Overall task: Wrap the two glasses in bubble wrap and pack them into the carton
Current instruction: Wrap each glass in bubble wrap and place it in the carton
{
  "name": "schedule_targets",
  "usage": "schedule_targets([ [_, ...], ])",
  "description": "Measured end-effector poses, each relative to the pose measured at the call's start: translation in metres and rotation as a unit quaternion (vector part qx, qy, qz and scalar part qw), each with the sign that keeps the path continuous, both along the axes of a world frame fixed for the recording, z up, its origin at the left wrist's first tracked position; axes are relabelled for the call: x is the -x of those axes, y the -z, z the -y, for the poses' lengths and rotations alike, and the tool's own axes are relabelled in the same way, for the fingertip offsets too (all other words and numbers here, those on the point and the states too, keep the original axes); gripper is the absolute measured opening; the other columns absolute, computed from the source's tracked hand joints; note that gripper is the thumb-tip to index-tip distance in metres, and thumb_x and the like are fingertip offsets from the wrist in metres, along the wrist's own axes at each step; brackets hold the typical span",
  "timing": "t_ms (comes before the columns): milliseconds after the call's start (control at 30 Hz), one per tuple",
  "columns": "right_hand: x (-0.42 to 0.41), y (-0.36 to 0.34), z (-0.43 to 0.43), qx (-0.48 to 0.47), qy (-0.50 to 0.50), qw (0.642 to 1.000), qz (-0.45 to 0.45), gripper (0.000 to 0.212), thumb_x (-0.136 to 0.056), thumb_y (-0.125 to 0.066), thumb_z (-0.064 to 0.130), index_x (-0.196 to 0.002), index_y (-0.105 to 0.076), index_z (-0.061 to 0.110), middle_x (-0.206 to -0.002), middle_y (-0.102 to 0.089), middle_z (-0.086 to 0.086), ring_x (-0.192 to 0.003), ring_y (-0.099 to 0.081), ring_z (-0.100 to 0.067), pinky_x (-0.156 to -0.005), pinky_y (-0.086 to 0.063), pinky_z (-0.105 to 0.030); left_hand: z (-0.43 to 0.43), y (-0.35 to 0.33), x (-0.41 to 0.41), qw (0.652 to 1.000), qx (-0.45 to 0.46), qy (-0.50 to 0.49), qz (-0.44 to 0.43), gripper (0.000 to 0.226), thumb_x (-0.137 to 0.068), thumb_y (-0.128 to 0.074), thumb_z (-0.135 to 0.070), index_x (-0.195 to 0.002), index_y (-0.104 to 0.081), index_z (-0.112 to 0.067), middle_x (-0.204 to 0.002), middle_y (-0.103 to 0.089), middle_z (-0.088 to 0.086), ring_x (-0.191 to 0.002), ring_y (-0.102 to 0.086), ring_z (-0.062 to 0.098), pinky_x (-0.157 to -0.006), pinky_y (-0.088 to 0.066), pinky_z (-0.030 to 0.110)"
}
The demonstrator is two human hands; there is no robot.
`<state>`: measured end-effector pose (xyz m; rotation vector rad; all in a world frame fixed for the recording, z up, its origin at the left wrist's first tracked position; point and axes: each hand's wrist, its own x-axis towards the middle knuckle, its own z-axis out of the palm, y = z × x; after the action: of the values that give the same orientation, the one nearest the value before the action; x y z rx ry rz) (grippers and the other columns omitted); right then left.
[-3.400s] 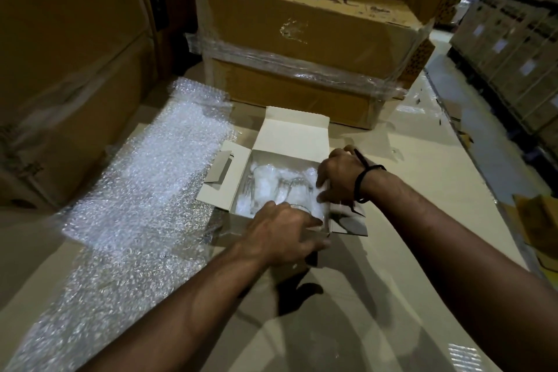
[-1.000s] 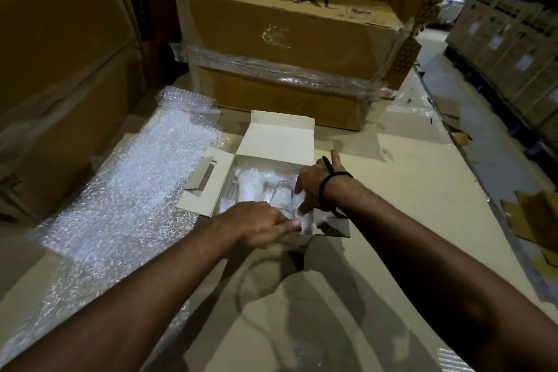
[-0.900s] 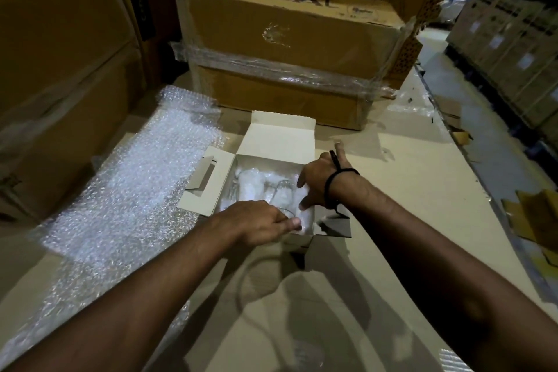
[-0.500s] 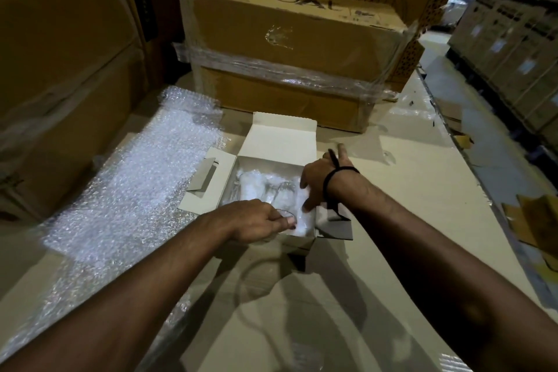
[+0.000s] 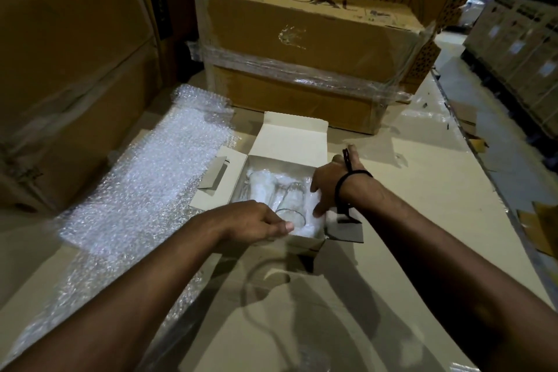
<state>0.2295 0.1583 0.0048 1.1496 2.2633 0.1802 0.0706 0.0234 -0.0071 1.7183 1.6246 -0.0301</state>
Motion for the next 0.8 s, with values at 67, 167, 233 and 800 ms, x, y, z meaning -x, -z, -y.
schedule_targets([
  [67, 0.000, 0.004, 0.007, 0.007, 0.002, 1.000, 0.004, 0.071, -0.063, -0.066, 0.074, -0.122, -0.059, 0.034, -0.128, -0.058, 0.006, -0.138, -0.030, -0.029, -0.107, 0.007, -0.068, 0.003, 0.002, -0.001, 0.999, 0.014, 0.016, -0.036, 0.066, -0.084, -0.033, -0.080, -0.119, -0.066, -0.036, -0.133, -0.060, -0.008, -0.119, -0.056, 0.013, -0.104, -0.042, 0.039],
  [167, 0.002, 0.014, 0.013, 0.023, 0.022, 0.999, -0.004, 0.072, -0.062, -0.071, 0.070, -0.123, -0.059, 0.033, -0.140, -0.048, 0.001, -0.143, -0.020, -0.030, -0.106, 0.010, -0.067, 0.004, 0.000, -0.014, 0.994, 0.004, 0.045, -0.101, 0.068, -0.088, -0.023, -0.078, -0.121, -0.065, -0.036, -0.134, -0.059, -0.003, -0.119, -0.055, 0.019, -0.097, -0.042, 0.038],
  [233, 0.004, 0.017, 0.013, 0.021, 0.020, 1.000, 0.001, 0.069, -0.062, -0.071, 0.069, -0.120, -0.061, 0.033, -0.141, -0.048, -0.001, -0.143, -0.020, -0.030, -0.106, 0.009, -0.068, 0.002, -0.003, -0.020, 0.992, 0.011, 0.035, -0.117, 0.074, -0.089, -0.018, -0.078, -0.124, -0.063, -0.030, -0.137, -0.057, 0.002, -0.122, -0.053, 0.022, -0.096, -0.041, 0.038],
  [800, 0.004, 0.014, 0.009, 0.006, 0.013, 1.000, -0.003, 0.073, -0.065, -0.065, 0.073, -0.126, -0.057, 0.035, -0.146, -0.041, 0.003, -0.143, -0.019, -0.029, -0.106, 0.012, -0.068, -0.001, -0.006, -0.043, 0.987, -0.010, 0.077, -0.138, 0.074, -0.078, -0.010, -0.090, -0.137, -0.039, -0.058, -0.151, -0.043, -0.005, -0.132, -0.044, 0.023, -0.097, -0.040, 0.040],
])
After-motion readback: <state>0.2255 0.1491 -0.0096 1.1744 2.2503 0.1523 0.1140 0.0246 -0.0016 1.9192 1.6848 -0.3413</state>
